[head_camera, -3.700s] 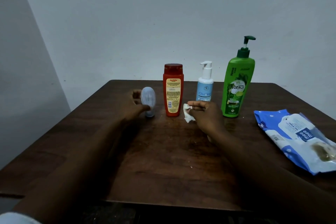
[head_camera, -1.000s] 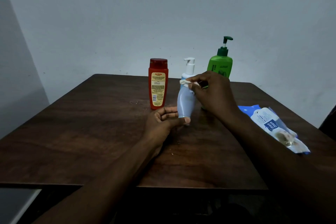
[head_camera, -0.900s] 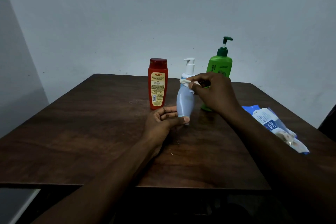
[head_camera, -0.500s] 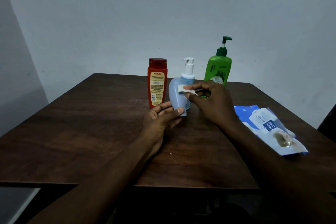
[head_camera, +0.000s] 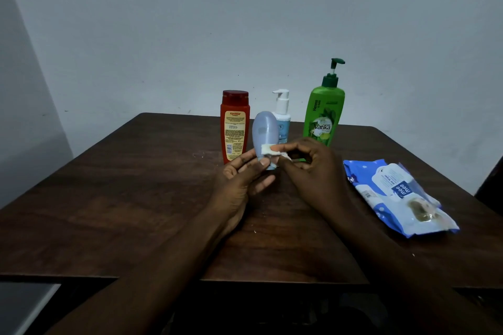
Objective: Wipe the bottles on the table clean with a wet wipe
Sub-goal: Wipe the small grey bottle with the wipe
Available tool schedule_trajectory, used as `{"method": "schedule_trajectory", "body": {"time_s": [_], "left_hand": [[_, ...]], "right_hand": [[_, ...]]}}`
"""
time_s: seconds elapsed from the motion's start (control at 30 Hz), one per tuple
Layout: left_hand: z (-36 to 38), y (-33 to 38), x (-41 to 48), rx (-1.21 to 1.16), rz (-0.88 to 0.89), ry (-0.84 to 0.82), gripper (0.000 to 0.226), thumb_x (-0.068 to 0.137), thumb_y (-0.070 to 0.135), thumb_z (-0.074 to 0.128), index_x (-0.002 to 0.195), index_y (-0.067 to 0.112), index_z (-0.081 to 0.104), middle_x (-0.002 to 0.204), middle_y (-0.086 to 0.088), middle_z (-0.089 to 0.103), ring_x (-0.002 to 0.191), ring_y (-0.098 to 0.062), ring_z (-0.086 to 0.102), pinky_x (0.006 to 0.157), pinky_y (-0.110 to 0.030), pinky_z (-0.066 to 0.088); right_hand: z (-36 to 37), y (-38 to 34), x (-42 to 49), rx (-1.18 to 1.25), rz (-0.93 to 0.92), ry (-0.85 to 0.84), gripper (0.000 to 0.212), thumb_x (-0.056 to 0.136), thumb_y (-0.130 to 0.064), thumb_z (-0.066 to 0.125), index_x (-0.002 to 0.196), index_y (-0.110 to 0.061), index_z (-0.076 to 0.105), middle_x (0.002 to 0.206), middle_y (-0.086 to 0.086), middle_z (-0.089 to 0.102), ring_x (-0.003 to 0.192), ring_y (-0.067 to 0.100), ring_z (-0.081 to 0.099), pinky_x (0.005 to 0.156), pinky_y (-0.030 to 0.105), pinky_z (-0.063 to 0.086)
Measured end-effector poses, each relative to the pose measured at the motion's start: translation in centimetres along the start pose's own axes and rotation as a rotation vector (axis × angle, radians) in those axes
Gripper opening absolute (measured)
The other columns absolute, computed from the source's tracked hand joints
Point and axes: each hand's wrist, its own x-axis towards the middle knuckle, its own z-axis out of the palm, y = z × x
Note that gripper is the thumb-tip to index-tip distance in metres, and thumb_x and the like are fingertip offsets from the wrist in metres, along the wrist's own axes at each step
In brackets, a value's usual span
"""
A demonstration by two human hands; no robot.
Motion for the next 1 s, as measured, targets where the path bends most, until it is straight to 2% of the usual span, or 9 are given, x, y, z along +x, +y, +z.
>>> {"method": "schedule_trajectory", "body": {"time_s": [0.3,0.43,0.53,0.6,0.67,0.77,0.83,0.93,1.0], "left_hand": [[-0.3,-0.2,0.3,0.099,0.018,-0.024,0.064,0.074,0.013,0.077,0.135,0.013,0.057,0.122,-0.006,0.072,0.108,-0.020,0.072,0.079,-0.038,0.062],[-0.3,-0.3,0.3,0.109,0.034,-0.039,0.063,0.077,0.013,0.076,0.137,0.015,0.056,0.128,-0.007,0.068,0.111,-0.019,0.070,0.079,-0.039,0.061],[0.0,-0.3,0.3,0.093,0.031,-0.058,0.049,0.082,0.011,0.072,0.129,0.019,0.060,0.125,-0.004,0.068,0.108,-0.017,0.071,0.075,-0.037,0.062],[0.1,-0.3,0.3,0.088,0.027,-0.072,0.040,0.088,0.010,0.067,0.125,0.024,0.061,0.125,-0.001,0.065,0.106,-0.017,0.070,0.074,-0.034,0.062],[0.0,-0.3,0.3,0.099,0.029,-0.076,0.040,0.093,0.013,0.063,0.129,0.028,0.060,0.133,0.000,0.059,0.113,-0.018,0.065,0.075,-0.031,0.060],[0.0,-0.4,0.5,0.169,0.085,-0.098,0.045,0.099,0.019,0.057,0.137,0.042,0.055,0.143,0.008,0.050,0.126,-0.022,0.056,0.077,-0.030,0.057],[0.1,-0.5,0.6,0.188,0.101,-0.105,0.041,0.102,0.021,0.052,0.132,0.049,0.058,0.149,0.006,0.046,0.129,-0.025,0.054,0.077,-0.032,0.055],[0.2,-0.4,0.6,0.159,0.089,-0.106,0.037,0.097,0.029,0.053,0.131,0.045,0.059,0.147,-0.003,0.051,0.117,-0.023,0.061,0.074,-0.030,0.055],[0.0,-0.4,0.6,0.160,0.083,-0.121,0.049,0.089,0.036,0.061,0.138,0.038,0.055,0.142,-0.006,0.057,0.107,-0.019,0.064,0.072,-0.028,0.056]], "right_hand": [[0.1,-0.2,1.9,-0.021,-0.019,0.113,0.018,0.084,-0.014,0.079,0.102,-0.015,0.078,0.101,-0.004,0.073,0.088,0.000,0.068,0.072,0.006,0.050],[-0.3,-0.2,3.7,0.061,0.067,0.073,0.018,0.084,-0.019,0.079,0.102,-0.016,0.078,0.102,-0.007,0.076,0.090,0.003,0.072,0.081,0.024,0.059],[-0.7,-0.5,5.3,0.184,0.160,0.028,0.019,0.086,-0.021,0.078,0.104,-0.014,0.078,0.099,-0.003,0.078,0.089,0.012,0.074,0.083,0.039,0.062],[-1.1,-0.8,6.4,0.270,0.233,0.012,0.020,0.086,-0.018,0.077,0.105,-0.009,0.077,0.099,0.004,0.077,0.088,0.018,0.075,0.084,0.042,0.062],[-1.4,-0.9,7.1,0.302,0.282,-0.019,0.020,0.085,-0.014,0.078,0.103,-0.006,0.077,0.098,0.008,0.077,0.090,0.025,0.075,0.086,0.045,0.061],[-1.5,-0.9,7.4,0.281,0.304,-0.049,0.016,0.084,-0.013,0.079,0.099,-0.007,0.078,0.095,0.008,0.077,0.083,0.025,0.074,0.086,0.047,0.061],[-1.3,-0.9,7.4,0.246,0.299,-0.044,0.016,0.083,-0.015,0.080,0.098,-0.008,0.079,0.092,0.006,0.078,0.079,0.023,0.074,0.085,0.049,0.061],[-0.8,-0.9,7.2,0.182,0.265,-0.026,0.013,0.083,-0.020,0.081,0.095,-0.015,0.080,0.088,0.001,0.078,0.077,0.024,0.076,0.082,0.050,0.061],[-0.5,-1.0,7.0,0.152,0.238,-0.032,0.012,0.083,-0.021,0.080,0.095,-0.018,0.080,0.087,-0.002,0.078,0.077,0.021,0.076,0.081,0.048,0.062]]}}
